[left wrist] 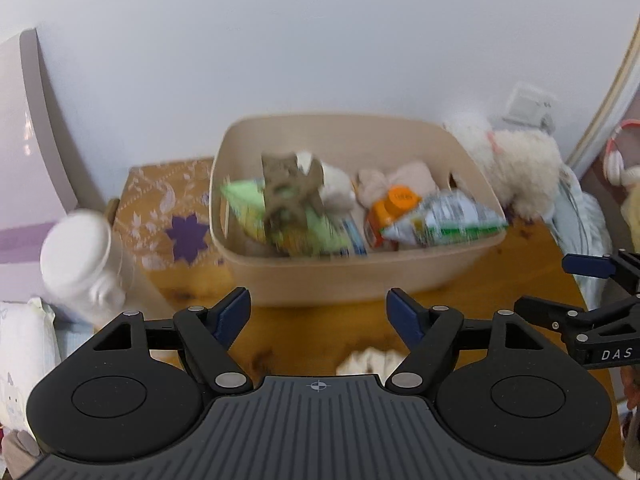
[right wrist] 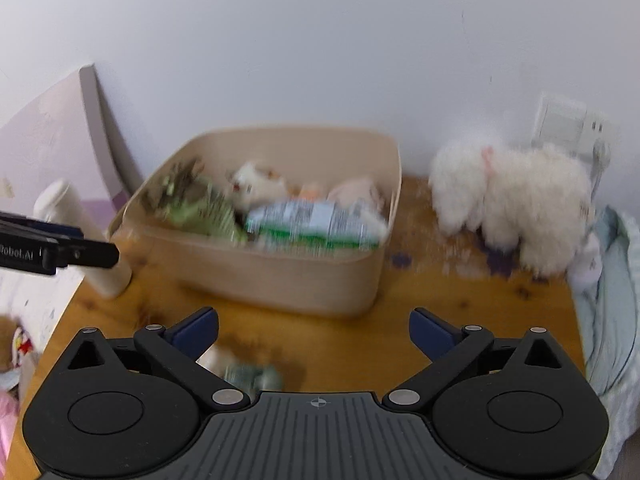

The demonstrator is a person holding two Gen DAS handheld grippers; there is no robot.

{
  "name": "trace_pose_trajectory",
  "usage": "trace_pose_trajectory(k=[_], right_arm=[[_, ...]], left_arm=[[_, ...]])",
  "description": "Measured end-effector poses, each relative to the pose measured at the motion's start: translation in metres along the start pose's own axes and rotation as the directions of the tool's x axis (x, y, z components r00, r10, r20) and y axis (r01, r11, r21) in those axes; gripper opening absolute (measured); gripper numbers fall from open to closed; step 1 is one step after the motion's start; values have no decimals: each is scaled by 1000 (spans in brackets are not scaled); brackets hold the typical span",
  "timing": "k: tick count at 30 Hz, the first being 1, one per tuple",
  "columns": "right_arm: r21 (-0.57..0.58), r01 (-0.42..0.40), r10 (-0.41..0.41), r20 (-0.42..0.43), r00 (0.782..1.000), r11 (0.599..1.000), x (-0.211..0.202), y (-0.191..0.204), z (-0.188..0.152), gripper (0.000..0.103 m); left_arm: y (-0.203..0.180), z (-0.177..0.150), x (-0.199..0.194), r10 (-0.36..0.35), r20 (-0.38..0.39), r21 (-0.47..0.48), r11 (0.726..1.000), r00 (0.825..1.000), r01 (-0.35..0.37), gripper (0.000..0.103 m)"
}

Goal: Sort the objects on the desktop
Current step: 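Move left tool to the orange sock while right tool approaches the dark candy box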

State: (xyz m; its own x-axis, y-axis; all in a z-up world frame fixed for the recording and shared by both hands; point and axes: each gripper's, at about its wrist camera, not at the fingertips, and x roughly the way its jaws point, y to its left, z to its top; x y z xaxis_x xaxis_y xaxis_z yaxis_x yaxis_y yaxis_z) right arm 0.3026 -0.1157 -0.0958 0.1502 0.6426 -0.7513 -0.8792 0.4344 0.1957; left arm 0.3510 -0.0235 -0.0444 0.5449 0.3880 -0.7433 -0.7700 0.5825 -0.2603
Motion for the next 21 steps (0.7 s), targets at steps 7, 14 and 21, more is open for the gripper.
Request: trace_pose_trajectory(k=[7, 14, 21], right_arm=[[-8, -38, 37, -109, 993, 999, 1, -7, -57, 103], [-47, -38, 29, -178, 984, 998, 7, -9, -98, 103], [-124, -31, 1, -236, 972, 992, 19, -2, -122, 103]], left_arm=[[3, -49, 3, 10, -72, 8, 1000, 997, -9, 76], [-1, -103, 14, -12, -195, 27, 999, 981, 18, 76], [-10, -133, 23, -36, -270, 25, 999, 962, 44, 76]])
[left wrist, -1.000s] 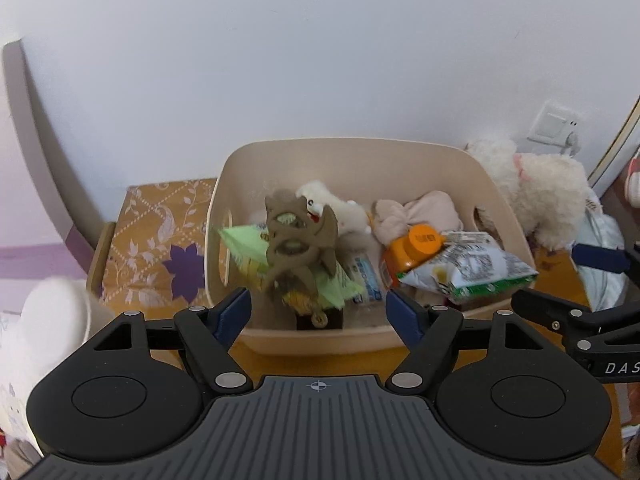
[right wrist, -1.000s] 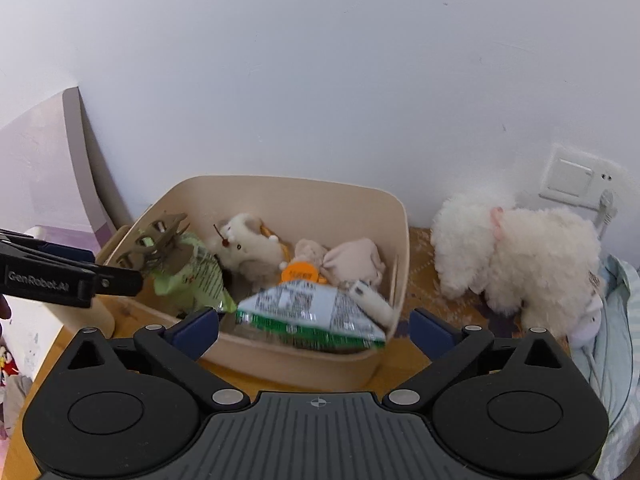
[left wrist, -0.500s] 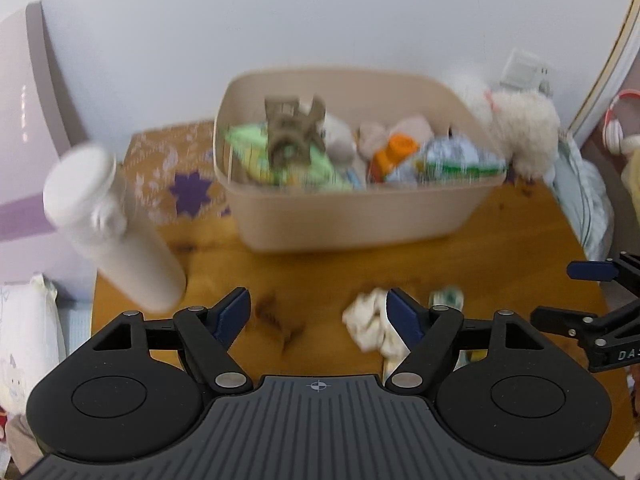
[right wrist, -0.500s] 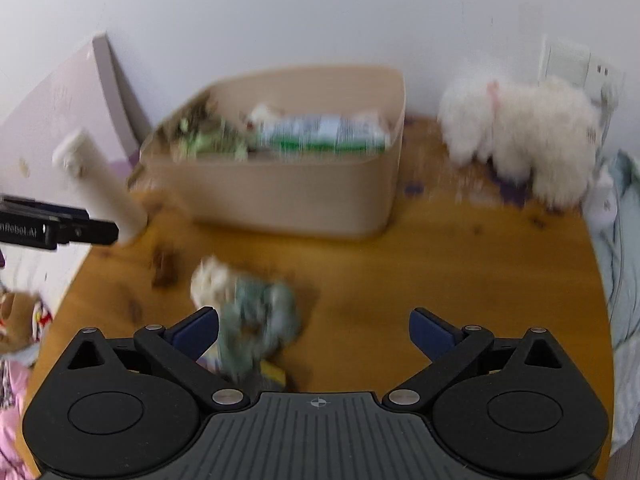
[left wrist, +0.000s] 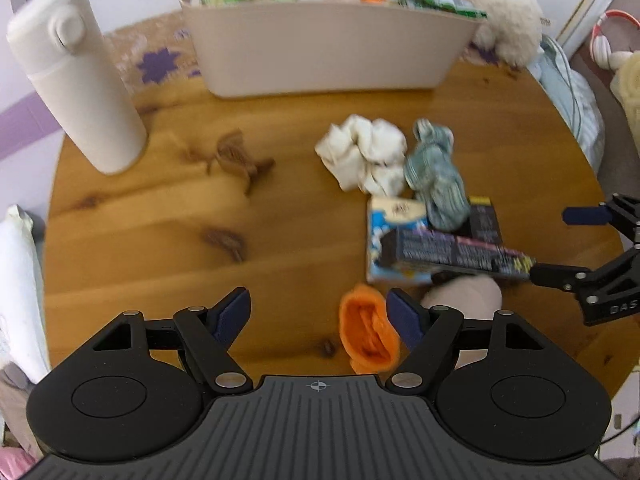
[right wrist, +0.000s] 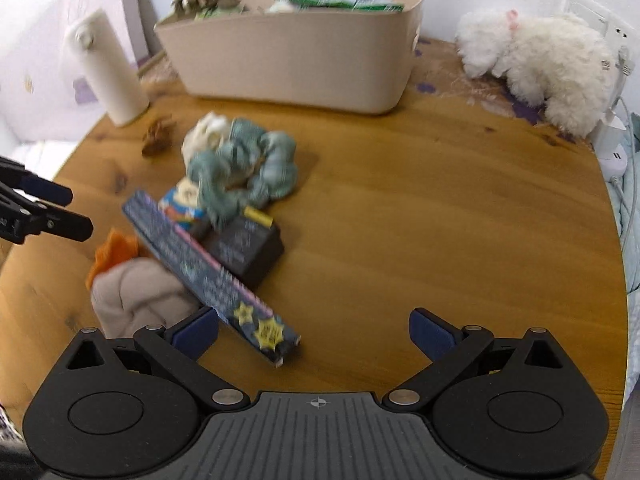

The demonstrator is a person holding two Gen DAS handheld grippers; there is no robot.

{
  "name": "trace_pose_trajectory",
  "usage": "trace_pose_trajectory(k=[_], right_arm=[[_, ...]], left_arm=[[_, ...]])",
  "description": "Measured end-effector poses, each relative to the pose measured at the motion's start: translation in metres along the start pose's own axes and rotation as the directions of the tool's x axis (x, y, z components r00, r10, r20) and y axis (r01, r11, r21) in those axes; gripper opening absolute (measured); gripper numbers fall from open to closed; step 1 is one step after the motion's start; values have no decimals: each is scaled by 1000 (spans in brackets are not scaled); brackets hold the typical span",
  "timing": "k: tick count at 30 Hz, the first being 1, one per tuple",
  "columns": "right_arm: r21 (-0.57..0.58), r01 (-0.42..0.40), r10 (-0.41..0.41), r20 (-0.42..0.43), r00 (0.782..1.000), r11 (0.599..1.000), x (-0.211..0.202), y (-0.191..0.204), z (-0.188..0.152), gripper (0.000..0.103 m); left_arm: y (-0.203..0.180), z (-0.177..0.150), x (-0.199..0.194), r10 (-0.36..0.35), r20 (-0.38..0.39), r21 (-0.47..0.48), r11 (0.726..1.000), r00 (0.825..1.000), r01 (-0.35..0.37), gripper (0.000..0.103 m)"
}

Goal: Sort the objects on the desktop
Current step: 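Move left tool to the orange sock while right tool approaches the dark candy box, then close left tool on the orange sock while right tool grasps the dark candy box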

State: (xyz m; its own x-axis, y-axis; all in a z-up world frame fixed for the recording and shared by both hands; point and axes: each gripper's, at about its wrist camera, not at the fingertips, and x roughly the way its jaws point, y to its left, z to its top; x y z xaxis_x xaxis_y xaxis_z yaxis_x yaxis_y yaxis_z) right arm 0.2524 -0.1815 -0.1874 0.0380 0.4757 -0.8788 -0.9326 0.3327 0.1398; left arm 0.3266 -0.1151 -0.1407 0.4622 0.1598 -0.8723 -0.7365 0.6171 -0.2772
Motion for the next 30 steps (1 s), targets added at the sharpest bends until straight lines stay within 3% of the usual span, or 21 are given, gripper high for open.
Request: trace_pose_trajectory(k=[9, 17, 20, 25, 26, 30], right_arm=[[-48, 2, -3, -15, 1000, 999, 20, 16, -1, 103], [-87, -3, 6, 36, 999, 996, 33, 34, 6, 93], [-119, -7, 14, 52, 999, 993, 34, 40, 9, 79], [-170, -18, 29, 62, 998, 985, 32, 49, 12, 48], [-178, -26, 38, 60, 997, 984, 31, 50, 12, 46], [-211, -68, 80, 47, 996, 975, 27, 54, 10, 27]], left_arm=[[-17, -12, 20, -21, -67, 5, 1000, 998, 21, 76], [-18, -13, 40, 16, -64, -64, 998, 998, -20, 76], [-18, -16, 43, 51, -37, -84, 995, 998, -54, 76], [-23, -18, 44, 66, -7, -36, 997, 998, -66, 75], [-22, -17, 45, 68, -2, -38, 997, 998, -68, 74], [-21, -15, 44, 79, 14, -38, 996, 997, -78, 60]])
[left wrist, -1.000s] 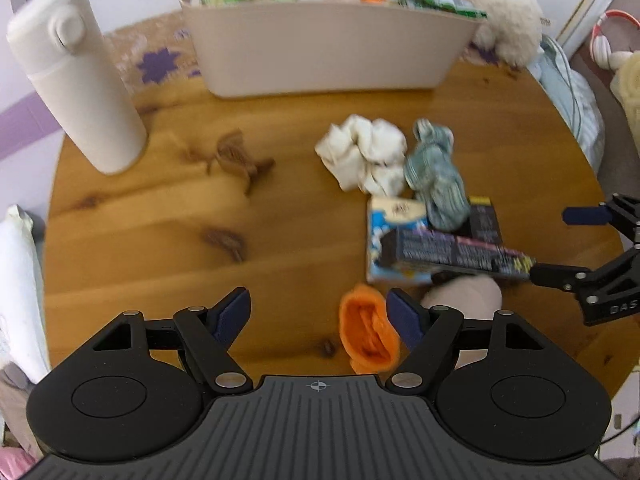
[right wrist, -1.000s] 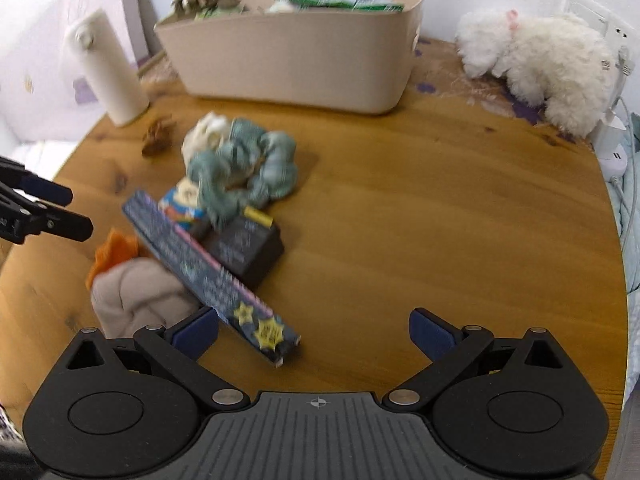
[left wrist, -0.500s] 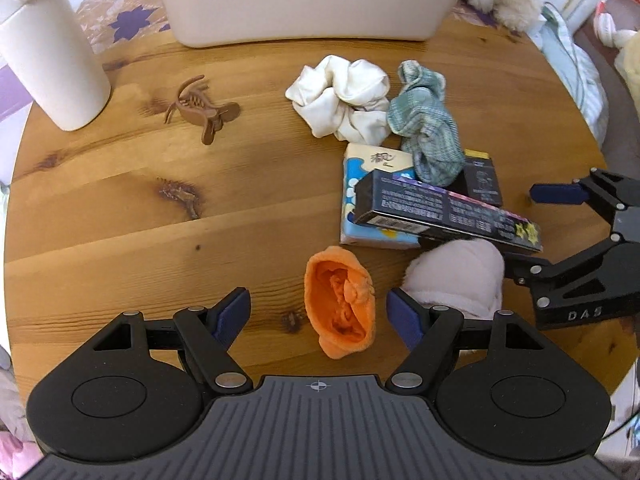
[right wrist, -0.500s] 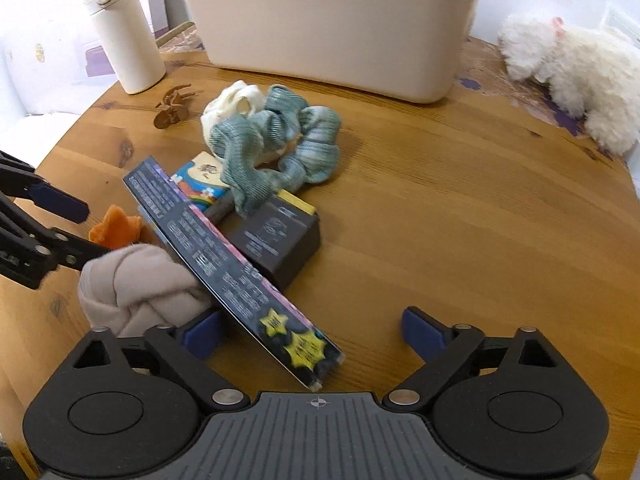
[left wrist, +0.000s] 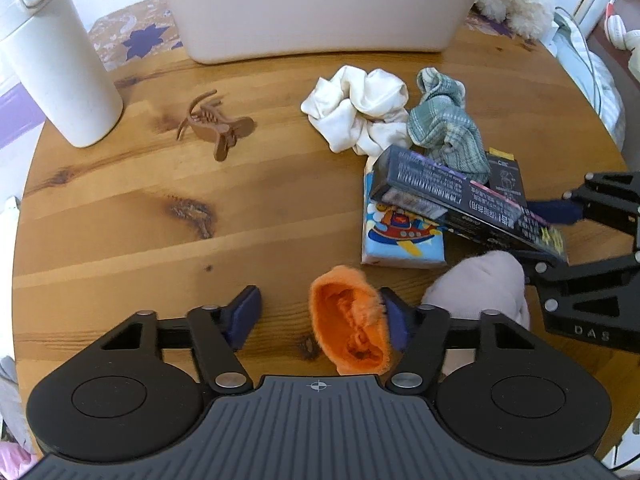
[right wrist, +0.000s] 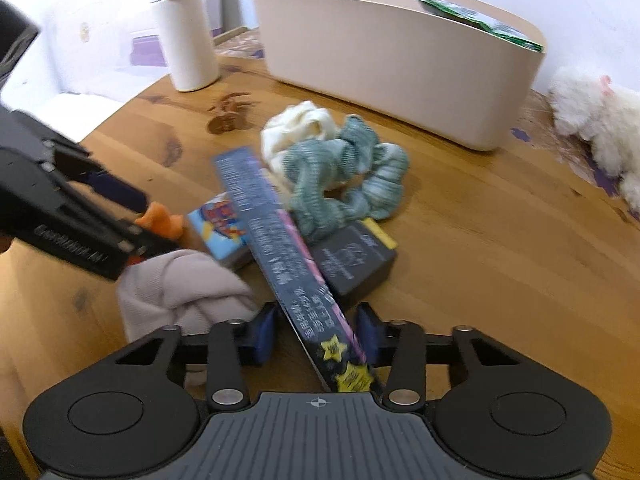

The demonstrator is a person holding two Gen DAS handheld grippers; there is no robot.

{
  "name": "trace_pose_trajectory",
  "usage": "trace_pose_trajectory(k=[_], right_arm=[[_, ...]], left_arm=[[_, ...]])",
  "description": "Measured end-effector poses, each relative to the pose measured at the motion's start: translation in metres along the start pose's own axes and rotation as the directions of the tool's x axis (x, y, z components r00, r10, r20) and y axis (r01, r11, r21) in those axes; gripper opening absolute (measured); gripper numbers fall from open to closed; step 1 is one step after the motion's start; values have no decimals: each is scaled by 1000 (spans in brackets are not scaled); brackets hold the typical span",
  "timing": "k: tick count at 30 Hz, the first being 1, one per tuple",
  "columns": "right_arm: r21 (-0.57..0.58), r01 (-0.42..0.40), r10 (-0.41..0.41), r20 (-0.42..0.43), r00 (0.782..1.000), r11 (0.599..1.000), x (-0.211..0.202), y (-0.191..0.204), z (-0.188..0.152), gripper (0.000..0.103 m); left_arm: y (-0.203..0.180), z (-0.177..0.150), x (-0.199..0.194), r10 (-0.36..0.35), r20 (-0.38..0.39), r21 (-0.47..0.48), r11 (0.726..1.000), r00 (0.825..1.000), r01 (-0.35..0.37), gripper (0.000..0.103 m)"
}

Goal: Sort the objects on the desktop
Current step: 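Close left tool on the orange sock while right tool grasps the dark candy box, then carry the orange sock with left tool over the basket while right tool carries the candy box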

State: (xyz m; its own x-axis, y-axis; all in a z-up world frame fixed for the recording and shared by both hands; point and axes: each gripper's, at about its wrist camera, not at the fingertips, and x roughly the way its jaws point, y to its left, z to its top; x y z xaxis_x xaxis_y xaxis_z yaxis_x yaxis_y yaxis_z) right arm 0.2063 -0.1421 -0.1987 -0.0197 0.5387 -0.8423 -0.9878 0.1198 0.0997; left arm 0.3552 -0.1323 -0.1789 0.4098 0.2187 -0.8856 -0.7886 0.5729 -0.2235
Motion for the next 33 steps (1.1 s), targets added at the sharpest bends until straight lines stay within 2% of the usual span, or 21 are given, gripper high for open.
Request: trace_pose_trajectory(k=[3, 7, 10, 22, 28, 33], right_arm=[[-14, -44, 44, -10, 999, 999, -2, 2, -1, 22], [-32, -84, 83, -23, 996, 996, -6, 1, -4, 22], [-35, -100, 99, -16, 995, 994, -12, -2, -5, 22], [2, -142, 142, 35, 989, 990, -44, -19, -2, 22], [82, -188, 182, 76, 980, 979, -60, -28, 2, 22], [159, -231, 215, 116, 970, 960, -76, -39, 4, 22]], left_arm=[[1, 3, -1, -14, -1, 7, 1000, 1000, 14, 46], [1, 7, -1, -27, -20, -11, 1000, 999, 26, 25], [-1, 6, -5, -43, -21, -17, 999, 999, 42, 19], [4, 6, -27, -57, 14, -3, 998, 998, 57, 15], [16, 17, -41, -36, 55, -7, 999, 998, 36, 15], [27, 25, -50, -27, 85, -46, 998, 996, 31, 15]])
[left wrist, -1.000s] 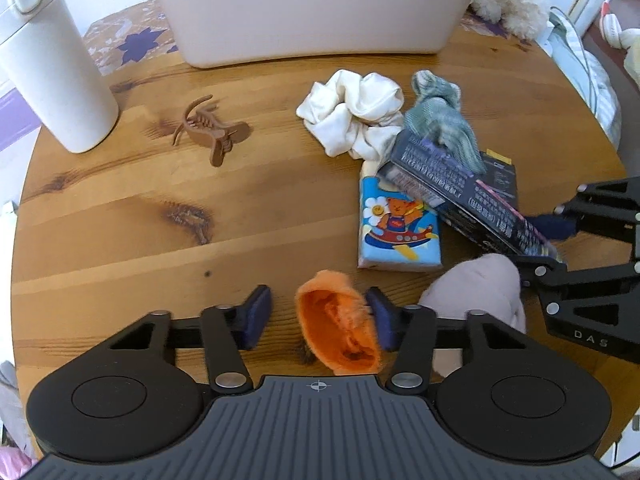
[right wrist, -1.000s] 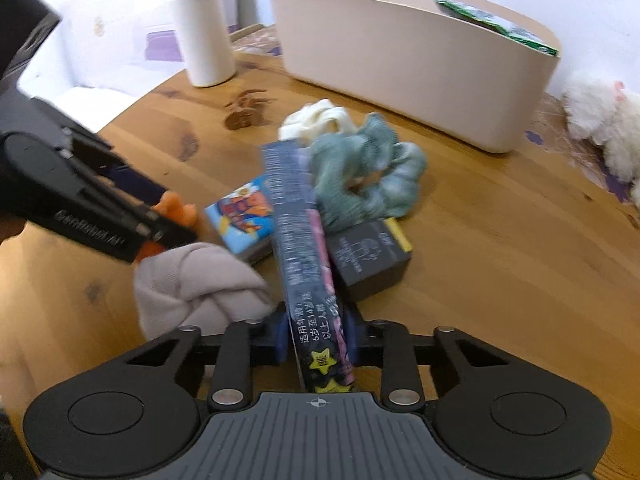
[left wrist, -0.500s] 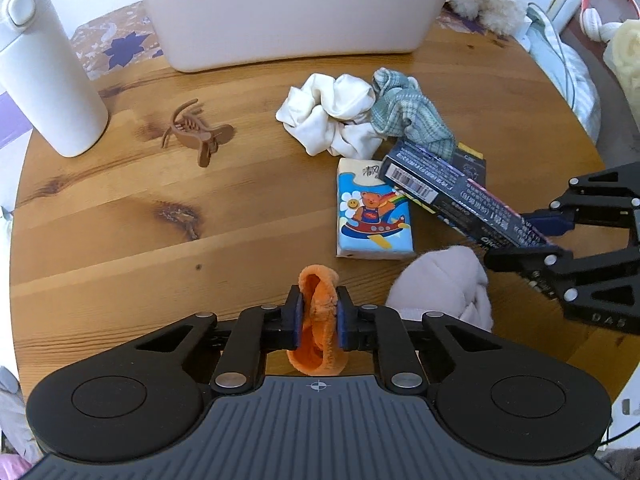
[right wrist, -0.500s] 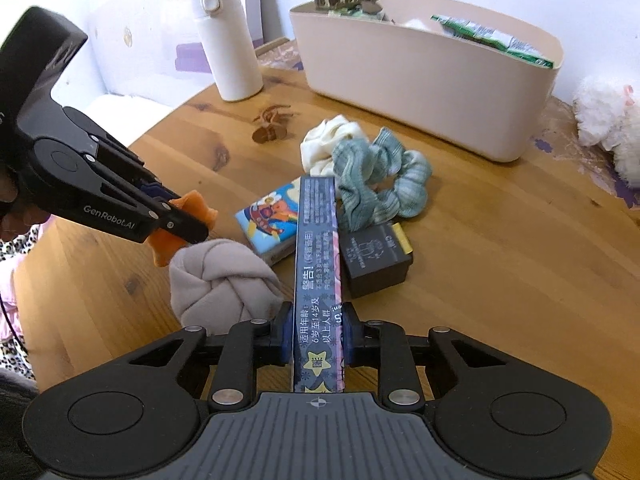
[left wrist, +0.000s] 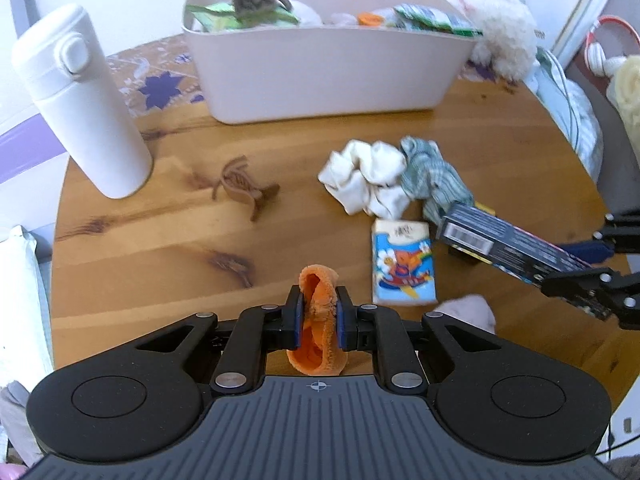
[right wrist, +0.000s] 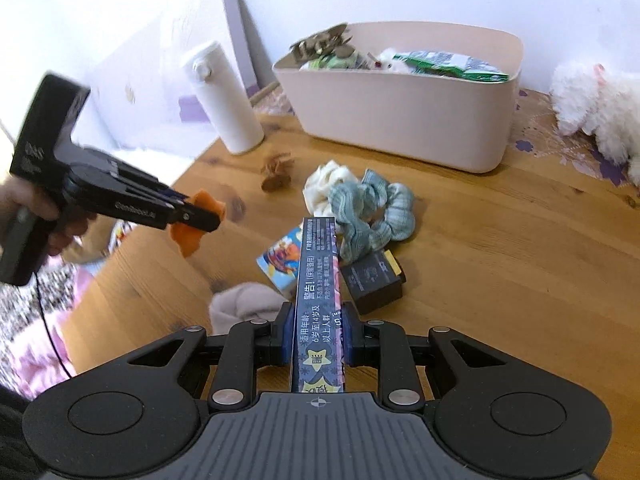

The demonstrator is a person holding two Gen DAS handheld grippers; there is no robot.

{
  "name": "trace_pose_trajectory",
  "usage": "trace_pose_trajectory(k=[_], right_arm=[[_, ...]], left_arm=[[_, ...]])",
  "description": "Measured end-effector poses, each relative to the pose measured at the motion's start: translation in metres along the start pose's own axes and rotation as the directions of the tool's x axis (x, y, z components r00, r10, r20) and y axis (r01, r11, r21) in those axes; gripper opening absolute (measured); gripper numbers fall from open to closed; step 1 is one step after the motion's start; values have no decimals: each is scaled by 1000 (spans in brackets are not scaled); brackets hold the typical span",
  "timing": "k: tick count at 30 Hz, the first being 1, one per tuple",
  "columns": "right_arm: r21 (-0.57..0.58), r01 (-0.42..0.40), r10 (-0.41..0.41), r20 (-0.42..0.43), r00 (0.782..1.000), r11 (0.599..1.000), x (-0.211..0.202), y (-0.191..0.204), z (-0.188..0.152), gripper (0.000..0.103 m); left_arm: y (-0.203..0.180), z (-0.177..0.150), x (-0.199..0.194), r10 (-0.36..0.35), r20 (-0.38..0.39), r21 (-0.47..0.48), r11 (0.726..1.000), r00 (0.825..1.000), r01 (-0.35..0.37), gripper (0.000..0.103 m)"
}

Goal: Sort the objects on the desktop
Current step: 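Carry the orange sock with left tool over the basket while right tool carries the candy box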

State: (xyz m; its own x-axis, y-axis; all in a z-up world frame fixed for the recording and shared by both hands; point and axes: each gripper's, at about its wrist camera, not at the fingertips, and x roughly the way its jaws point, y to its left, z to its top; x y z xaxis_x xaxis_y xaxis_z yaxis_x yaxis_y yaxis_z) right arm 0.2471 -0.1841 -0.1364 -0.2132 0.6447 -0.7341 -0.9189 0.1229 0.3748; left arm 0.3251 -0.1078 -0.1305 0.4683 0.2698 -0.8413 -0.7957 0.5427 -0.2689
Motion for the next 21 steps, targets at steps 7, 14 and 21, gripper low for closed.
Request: trace_pose_trajectory(k=[7, 14, 21], right_arm=[[31, -25, 24, 38, 999, 999, -17, 1, 8, 22], [42, -6, 1, 125, 992, 999, -39, -8, 37, 22], [39, 43, -51, 210, 976, 998, -51, -25, 77, 22]], left_arm=[[4, 8, -8, -5, 29, -18, 1000, 1000, 6, 15], [5, 28, -21, -8, 87, -5, 1000, 996, 9, 15], [7, 67, -38, -5, 172, -2, 1000, 985, 5, 15]])
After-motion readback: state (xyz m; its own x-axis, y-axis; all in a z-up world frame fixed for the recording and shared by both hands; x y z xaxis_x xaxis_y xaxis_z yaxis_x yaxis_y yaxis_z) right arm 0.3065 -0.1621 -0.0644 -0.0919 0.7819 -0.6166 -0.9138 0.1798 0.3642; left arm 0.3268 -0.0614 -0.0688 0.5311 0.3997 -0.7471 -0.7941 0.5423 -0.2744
